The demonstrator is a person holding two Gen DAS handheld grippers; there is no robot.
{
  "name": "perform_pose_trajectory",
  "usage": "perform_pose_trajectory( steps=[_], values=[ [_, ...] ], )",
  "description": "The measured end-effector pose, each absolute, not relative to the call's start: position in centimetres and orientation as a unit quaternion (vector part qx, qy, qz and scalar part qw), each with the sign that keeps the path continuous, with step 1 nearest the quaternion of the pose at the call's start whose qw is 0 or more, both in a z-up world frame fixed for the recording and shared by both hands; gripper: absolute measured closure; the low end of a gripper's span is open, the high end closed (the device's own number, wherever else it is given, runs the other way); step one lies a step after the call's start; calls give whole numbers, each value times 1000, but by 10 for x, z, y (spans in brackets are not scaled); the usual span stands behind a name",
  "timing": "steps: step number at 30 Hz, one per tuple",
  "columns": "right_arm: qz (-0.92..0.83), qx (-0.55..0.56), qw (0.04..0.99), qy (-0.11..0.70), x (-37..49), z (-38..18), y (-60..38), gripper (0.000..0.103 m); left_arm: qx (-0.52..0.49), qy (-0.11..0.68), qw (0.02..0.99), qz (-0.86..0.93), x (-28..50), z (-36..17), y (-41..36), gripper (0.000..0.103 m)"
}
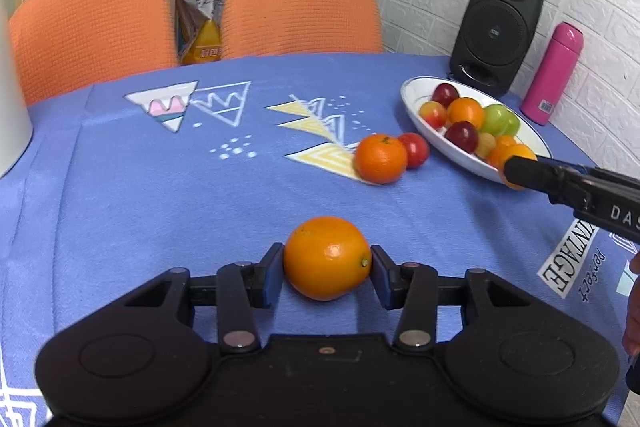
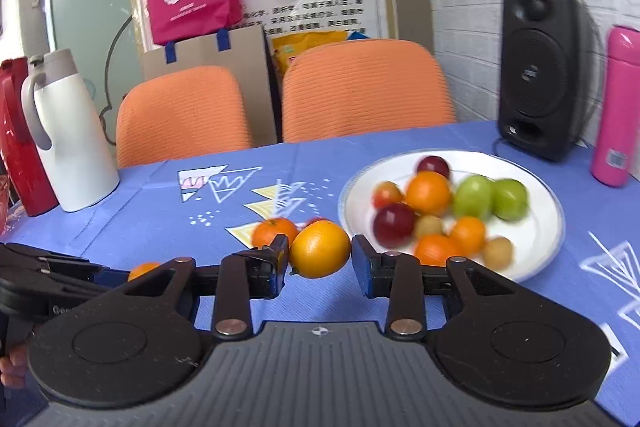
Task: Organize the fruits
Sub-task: 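Grasp the large orange with the left tool while the right tool grasps a mandarin, then carry the orange and mandarin onto the white plate and open both tools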
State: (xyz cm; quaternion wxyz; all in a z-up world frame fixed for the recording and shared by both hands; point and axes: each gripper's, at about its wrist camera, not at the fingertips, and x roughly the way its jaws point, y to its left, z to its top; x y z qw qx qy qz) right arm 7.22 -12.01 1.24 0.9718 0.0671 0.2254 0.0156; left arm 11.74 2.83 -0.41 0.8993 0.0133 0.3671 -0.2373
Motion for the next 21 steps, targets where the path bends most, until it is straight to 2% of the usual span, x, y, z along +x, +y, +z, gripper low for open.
perform_pose_trajectory(
  steps=[13,21],
  values=[
    [-49,122,971,200,29,2,-191,42,47,331,888,-316,111,34,-59,0],
    [-69,117,973,188,27,0,-221,42,36,328,877,-348,126,51,-111,0]
  ],
)
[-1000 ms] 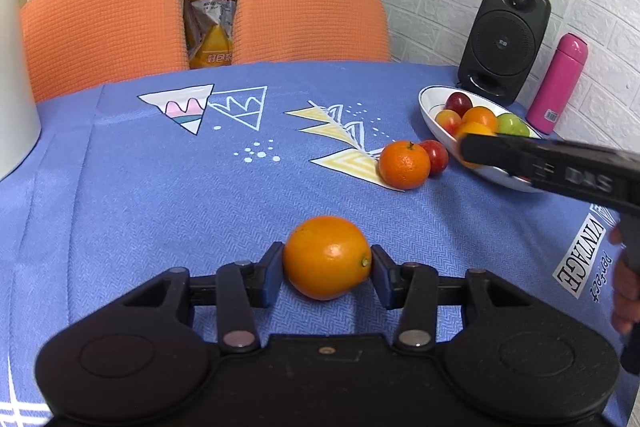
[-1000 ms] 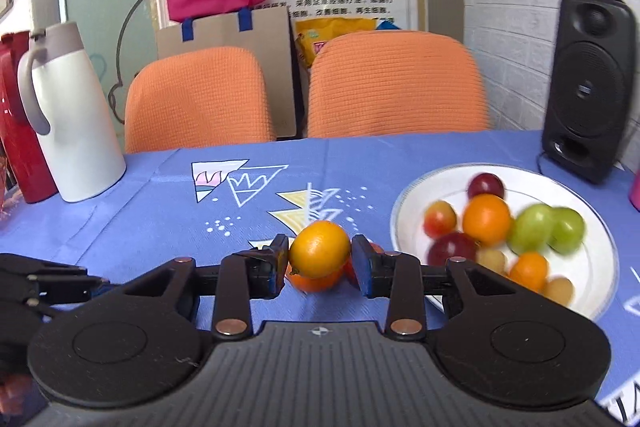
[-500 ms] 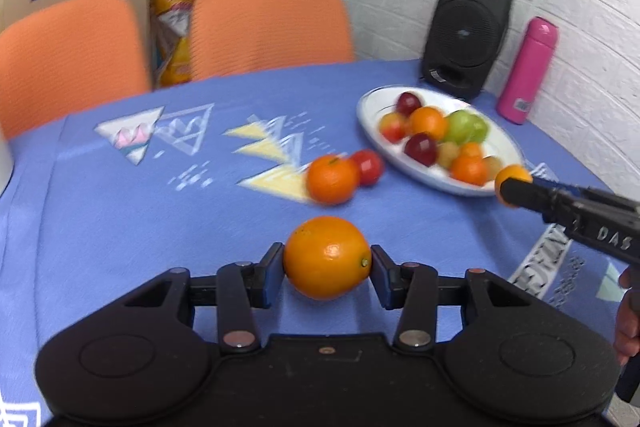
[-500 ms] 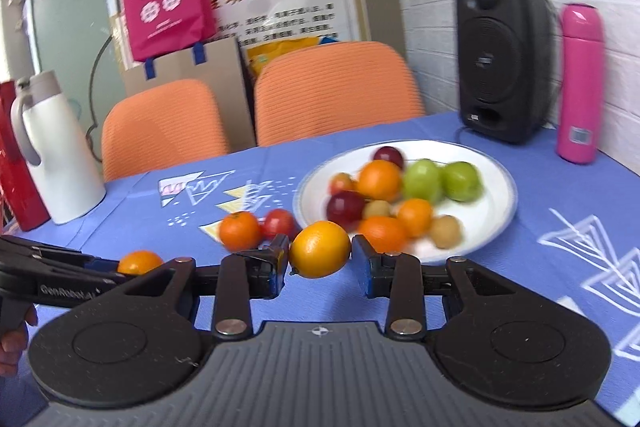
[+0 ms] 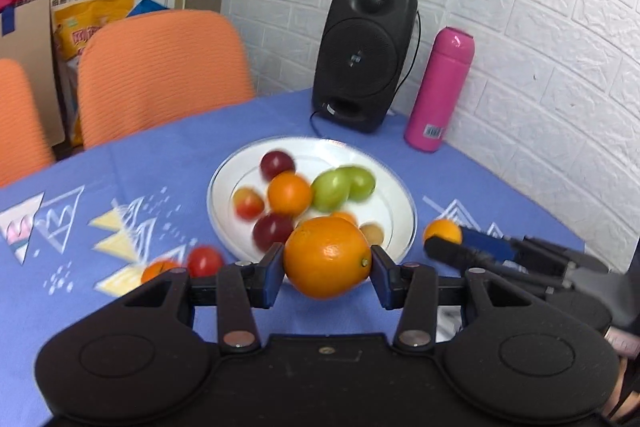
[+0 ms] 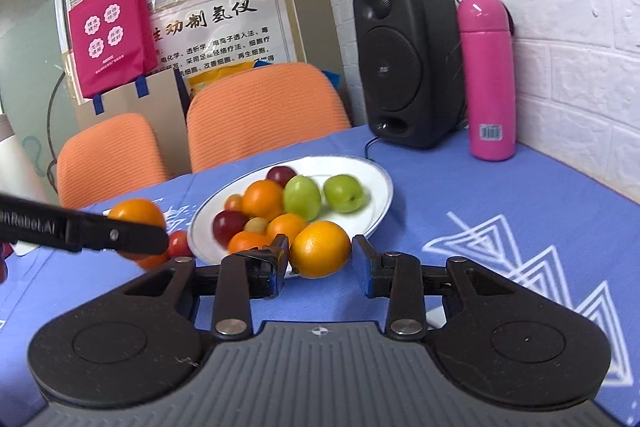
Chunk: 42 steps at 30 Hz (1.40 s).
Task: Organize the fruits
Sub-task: 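Carry the orange and mandarin onto the white plate and open both tools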
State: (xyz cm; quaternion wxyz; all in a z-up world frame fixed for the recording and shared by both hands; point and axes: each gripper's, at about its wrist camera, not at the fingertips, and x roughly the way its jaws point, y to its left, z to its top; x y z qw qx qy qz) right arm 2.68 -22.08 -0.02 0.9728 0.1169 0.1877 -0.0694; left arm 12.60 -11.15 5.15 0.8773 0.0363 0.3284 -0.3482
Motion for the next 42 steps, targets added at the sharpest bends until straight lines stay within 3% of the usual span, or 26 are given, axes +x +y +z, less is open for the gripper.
perform_pose_trajectory(
  steps=[9,20,42],
  values=[
    [-60,100,976,184,46,1,-231,42,14,339,879,-335,175,68,-151,0],
    [-53,92,977,185,73,-4,-241,42,6,354,878,-323,223,47,-194,0],
    [-41,105,969,218,103,-16,-251,42,46,384,864,-323,253,14,-226,0]
  ],
)
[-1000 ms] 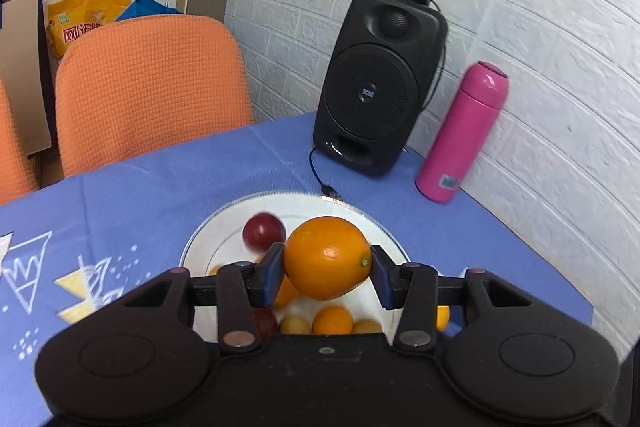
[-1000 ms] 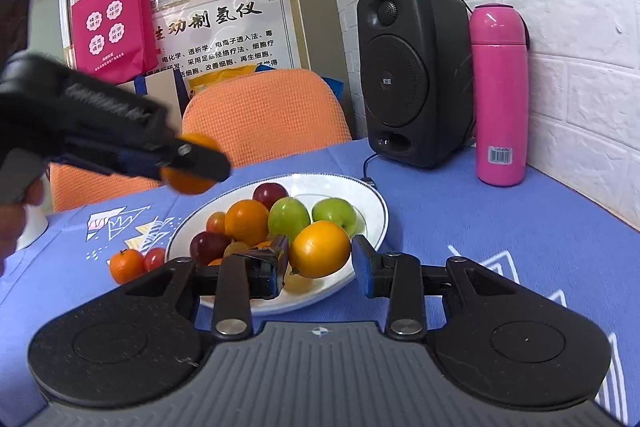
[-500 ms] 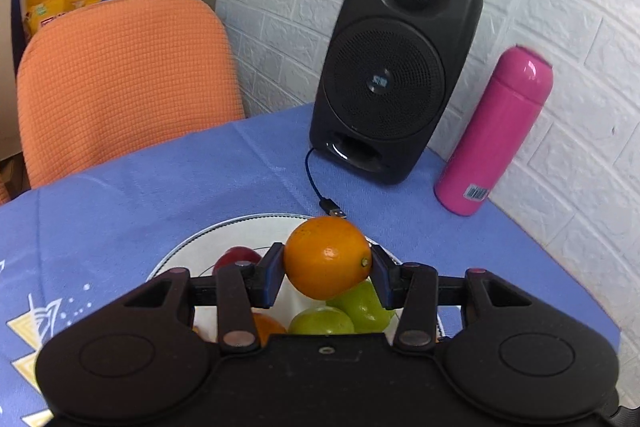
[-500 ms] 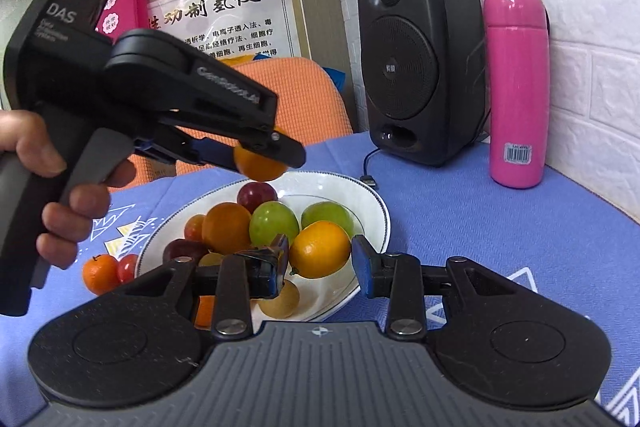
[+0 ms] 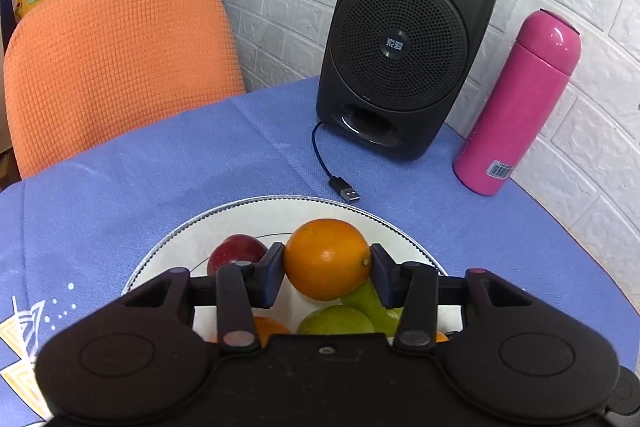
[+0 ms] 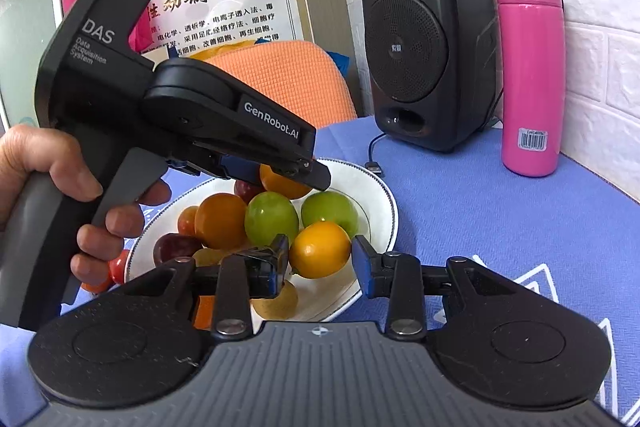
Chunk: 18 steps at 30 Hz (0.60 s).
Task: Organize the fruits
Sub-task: 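Carry the orange and mandarin onto the white plate and open both tools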
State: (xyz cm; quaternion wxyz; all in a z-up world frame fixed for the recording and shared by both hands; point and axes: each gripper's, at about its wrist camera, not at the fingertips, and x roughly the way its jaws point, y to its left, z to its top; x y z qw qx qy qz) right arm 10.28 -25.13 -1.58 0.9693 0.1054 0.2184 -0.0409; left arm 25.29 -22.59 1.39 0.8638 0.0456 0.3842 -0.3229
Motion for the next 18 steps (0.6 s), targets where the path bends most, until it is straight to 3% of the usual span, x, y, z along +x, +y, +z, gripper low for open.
perform_pose_trajectory(
  steps=[7,9,11,18],
  values=[
    [-36,103,968,225,106,-16,-252,39,35,368,867,-335,248,19,-219,0],
    [-35,98,970,219,104,-16,-250,26,23,349,873,-340,241,27,-211,0],
    [-35,94,974,205,97,-14,-248,2,14,327,881,-340,233,35,-202,0],
    [-54,107,976,181,71,-7,-241,0,16,294,900,-322,200,50,-172,0]
  ],
)
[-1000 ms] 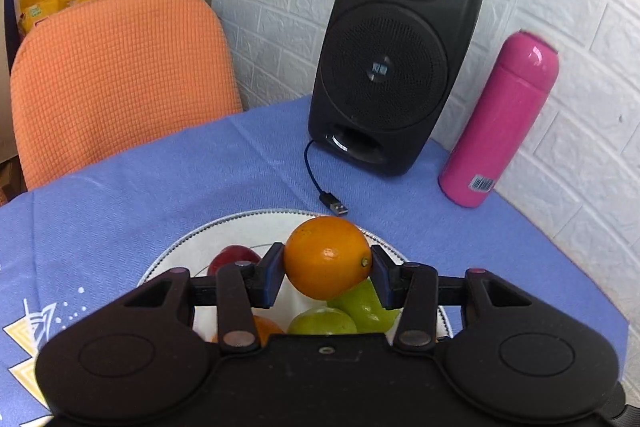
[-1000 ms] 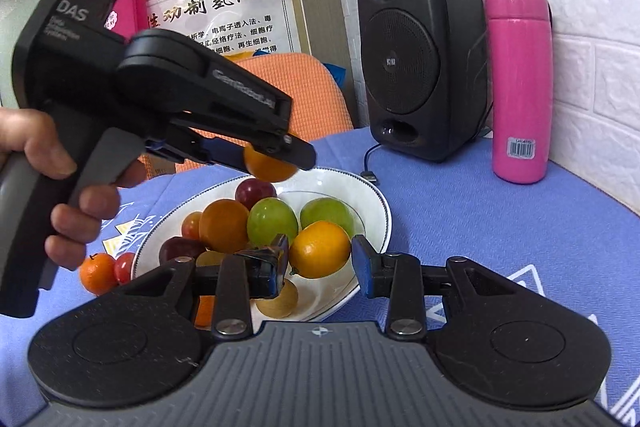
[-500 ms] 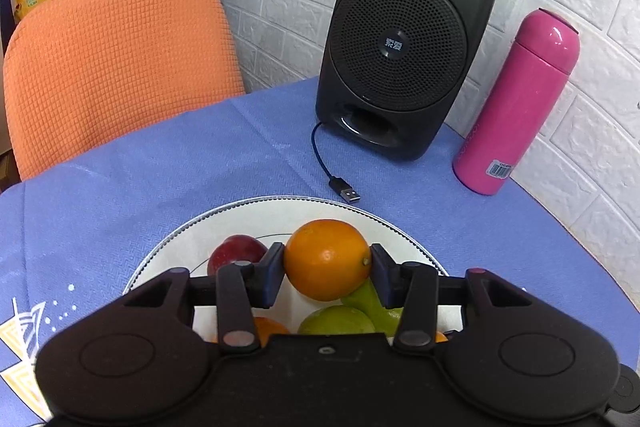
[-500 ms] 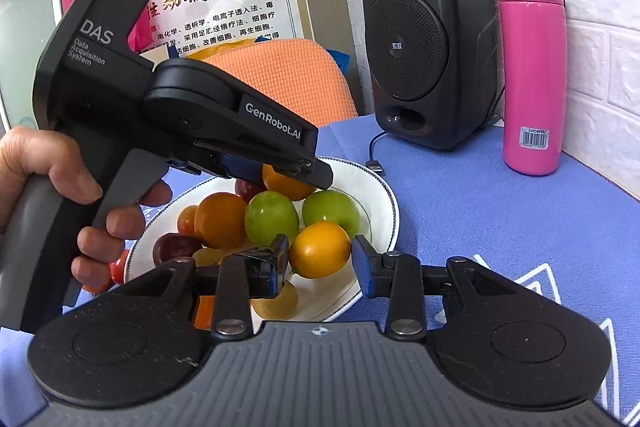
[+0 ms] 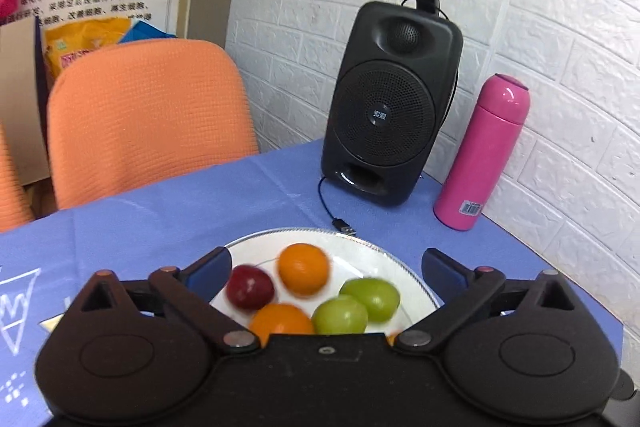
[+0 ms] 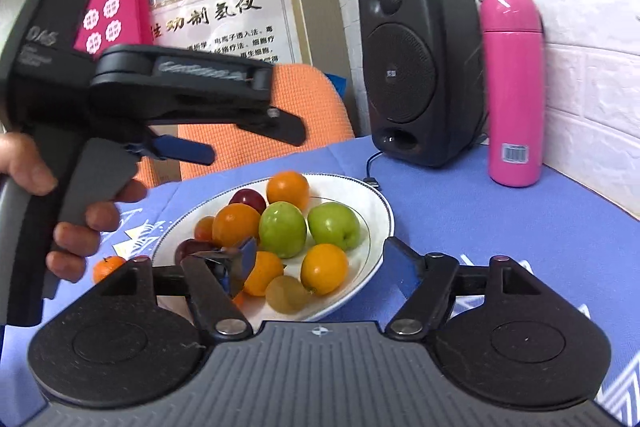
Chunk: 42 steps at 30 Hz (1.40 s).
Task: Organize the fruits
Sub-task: 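Carry the orange and mandarin onto the white plate and open both tools, then move both tools back toward the last mandarin and red plum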
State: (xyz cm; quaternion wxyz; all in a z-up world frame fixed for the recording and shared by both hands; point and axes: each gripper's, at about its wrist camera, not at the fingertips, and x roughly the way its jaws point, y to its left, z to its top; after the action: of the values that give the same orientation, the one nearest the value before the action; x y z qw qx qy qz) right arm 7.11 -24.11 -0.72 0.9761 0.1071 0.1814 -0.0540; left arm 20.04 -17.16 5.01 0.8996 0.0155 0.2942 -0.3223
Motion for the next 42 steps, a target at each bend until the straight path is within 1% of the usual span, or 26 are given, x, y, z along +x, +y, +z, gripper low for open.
perform_pose_trajectory(
  steps=[4,8,13,19,28,42],
  values=[
    [-56,117,976,172,53,-6,-236,0,13,286,908,-307,180,51,-149,0],
    [-57,122,976,169,36,-5,-228,0,3,298,911,-285,162,49,-126,0],
    [-52,114,976,179,22,-5,-217,0,-22,298,914,-274,134,42,-89,0],
    [-36,95,976,195,17,-5,-204,0,-5,293,925,-242,111,33,-55,0],
    [-10,80,974,211,11,-6,-177,0,6,316,930,-190,103,15,-15,0],
    [17,54,973,224,20,0,-138,0,9,305,935,-181,103,15,3,0]
  ],
)
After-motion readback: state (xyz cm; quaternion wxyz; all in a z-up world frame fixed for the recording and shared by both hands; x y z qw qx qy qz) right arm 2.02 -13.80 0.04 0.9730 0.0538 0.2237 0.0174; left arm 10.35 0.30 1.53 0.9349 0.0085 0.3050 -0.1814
